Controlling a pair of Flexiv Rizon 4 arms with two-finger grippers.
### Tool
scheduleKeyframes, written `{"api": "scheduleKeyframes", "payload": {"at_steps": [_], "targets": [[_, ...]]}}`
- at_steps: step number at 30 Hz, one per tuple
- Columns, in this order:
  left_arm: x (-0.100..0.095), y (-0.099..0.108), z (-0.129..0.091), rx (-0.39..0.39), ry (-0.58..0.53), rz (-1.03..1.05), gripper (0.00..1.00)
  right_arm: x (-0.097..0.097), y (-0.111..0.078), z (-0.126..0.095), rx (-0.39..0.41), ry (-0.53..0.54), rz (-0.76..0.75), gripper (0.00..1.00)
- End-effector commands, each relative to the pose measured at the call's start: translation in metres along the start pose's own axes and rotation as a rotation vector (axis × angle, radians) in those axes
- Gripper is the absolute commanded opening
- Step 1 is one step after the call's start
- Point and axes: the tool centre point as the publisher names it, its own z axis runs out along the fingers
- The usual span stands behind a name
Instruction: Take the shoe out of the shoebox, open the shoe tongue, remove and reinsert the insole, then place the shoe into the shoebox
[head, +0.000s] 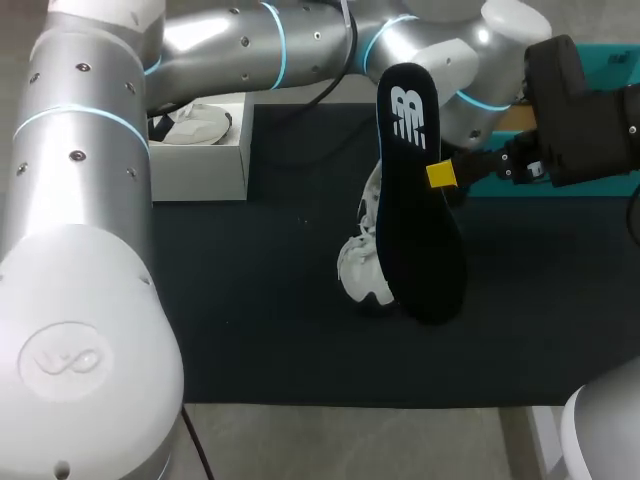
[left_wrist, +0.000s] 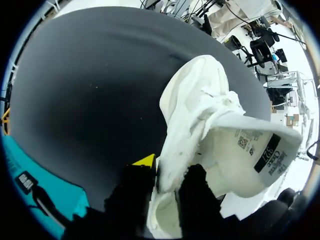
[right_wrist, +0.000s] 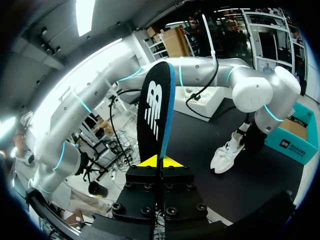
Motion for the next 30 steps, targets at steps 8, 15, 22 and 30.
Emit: {"api": "scheduleKeyframes", "payload": {"at_steps": [8,15,22,30], "targets": [[0.008,-0.012,-0.005,-0.031,0.022,-0.07,0.0,0.0,0.004,0.004,0.005,0.0,0.002,0.0],[0.01,-0.01,-0.003,-0.022,0.021,-0.104,0.0,0.0,0.004,0.004,0.005,0.0,0.002,0.0],[0.014,-0.01,-0.004,-0.032,0.01,-0.143,0.0,0.0,0.004,0.004,0.005,0.0,0.002,0.0],[0.02,-0.01,-0.003,-0.039,-0.009,-0.16,0.0,0.0,0.004,0.004,0.005,0.0,0.002,0.0]]}}
